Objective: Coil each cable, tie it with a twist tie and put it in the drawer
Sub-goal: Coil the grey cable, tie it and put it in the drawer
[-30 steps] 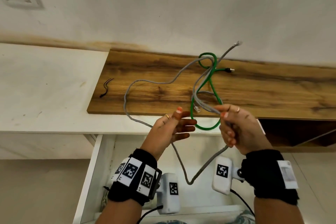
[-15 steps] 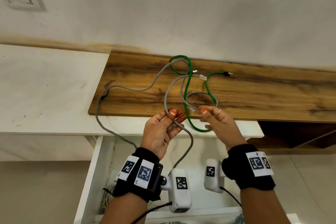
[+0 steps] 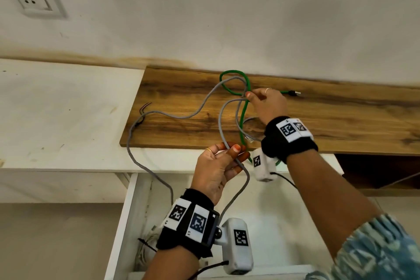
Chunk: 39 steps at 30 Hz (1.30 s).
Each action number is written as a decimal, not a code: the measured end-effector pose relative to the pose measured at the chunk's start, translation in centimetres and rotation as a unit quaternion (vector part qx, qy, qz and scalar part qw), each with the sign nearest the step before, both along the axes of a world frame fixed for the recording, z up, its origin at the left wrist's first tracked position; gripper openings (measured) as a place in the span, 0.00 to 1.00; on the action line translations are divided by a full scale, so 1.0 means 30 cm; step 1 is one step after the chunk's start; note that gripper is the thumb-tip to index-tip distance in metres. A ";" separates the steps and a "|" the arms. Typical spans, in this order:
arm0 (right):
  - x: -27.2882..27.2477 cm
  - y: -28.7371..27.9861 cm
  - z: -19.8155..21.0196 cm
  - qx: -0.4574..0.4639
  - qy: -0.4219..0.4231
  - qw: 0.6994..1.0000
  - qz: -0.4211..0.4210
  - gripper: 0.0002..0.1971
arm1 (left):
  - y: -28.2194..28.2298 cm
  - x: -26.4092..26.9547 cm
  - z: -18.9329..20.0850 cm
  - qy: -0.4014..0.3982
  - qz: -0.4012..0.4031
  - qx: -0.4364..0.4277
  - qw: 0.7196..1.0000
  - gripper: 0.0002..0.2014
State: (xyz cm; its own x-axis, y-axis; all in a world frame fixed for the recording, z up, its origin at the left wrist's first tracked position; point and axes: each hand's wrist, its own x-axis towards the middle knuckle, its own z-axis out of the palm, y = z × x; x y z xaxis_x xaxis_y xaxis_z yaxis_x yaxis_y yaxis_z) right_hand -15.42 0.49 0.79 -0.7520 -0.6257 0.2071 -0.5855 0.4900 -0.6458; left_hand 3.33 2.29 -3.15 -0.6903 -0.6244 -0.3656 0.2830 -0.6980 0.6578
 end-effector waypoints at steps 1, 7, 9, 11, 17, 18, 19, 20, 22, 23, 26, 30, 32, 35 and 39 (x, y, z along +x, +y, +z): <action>-0.020 -0.011 0.002 0.005 -0.027 1.000 0.010 0.13 | -0.001 0.001 -0.001 -0.001 0.000 -0.001 1.000 0.06; -0.112 -0.053 0.059 -0.102 -0.272 0.954 -0.078 0.08 | -0.010 0.003 -0.015 -0.022 0.033 0.007 0.999 0.09; -0.133 -0.051 0.083 -0.037 -0.228 0.970 -0.081 0.09 | -0.008 0.005 -0.015 -0.024 0.037 0.006 0.999 0.08; -0.155 -0.044 0.097 0.020 -0.147 0.987 -0.065 0.13 | -0.007 0.007 -0.016 -0.024 0.048 0.009 0.999 0.09; -0.174 0.010 0.110 -0.011 -0.176 0.984 -0.013 0.11 | -0.014 0.006 -0.016 -0.030 0.080 0.011 0.996 0.06; -0.164 0.024 0.109 -0.037 -0.236 0.971 0.009 0.09 | -0.016 0.006 -0.015 -0.032 0.080 0.013 0.996 0.06; -0.152 0.039 0.108 -0.073 -0.301 0.951 0.025 0.09 | -0.017 0.007 -0.015 -0.036 0.079 0.013 0.996 0.05; -0.145 0.055 0.107 -0.108 -0.349 0.930 0.035 0.09 | -0.019 0.008 -0.017 -0.042 0.078 0.010 0.996 0.05; -0.146 0.088 0.107 -0.175 -0.405 0.896 0.048 0.09 | -0.022 0.009 -0.021 -0.058 0.077 -0.001 0.995 0.05; -0.152 0.105 0.107 -0.199 -0.420 0.884 0.057 0.09 | -0.023 0.010 -0.023 -0.064 0.078 -0.005 0.995 0.06; -0.169 0.148 0.099 -0.204 -0.407 0.886 0.084 0.08 | -0.020 0.009 -0.025 -0.067 0.077 -0.004 0.995 0.06; -0.209 0.189 0.079 -0.239 -0.356 0.902 0.049 0.09 | -0.015 0.002 -0.030 -0.066 0.088 0.001 0.994 0.06; -0.243 0.206 0.069 -0.282 -0.340 0.897 -0.010 0.10 | -0.021 0.002 -0.031 -0.065 0.105 0.006 0.992 0.05; -0.283 0.216 0.061 -0.330 -0.331 0.880 -0.081 0.10 | -0.025 0.001 -0.031 -0.069 0.108 0.009 0.992 0.03; -0.307 0.178 0.066 -0.368 -0.349 0.853 -0.120 0.11 | -0.018 -0.005 -0.040 -0.093 0.075 -0.008 0.993 0.03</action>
State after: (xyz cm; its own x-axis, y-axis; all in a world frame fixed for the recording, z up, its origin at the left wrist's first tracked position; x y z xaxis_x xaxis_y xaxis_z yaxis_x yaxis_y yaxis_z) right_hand -24.63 5.83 2.78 -0.9408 -0.3310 -0.0735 0.1285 -0.1475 -0.9807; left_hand 3.19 1.75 -4.37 -0.5103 -0.7217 -0.4677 0.2556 -0.6466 0.7187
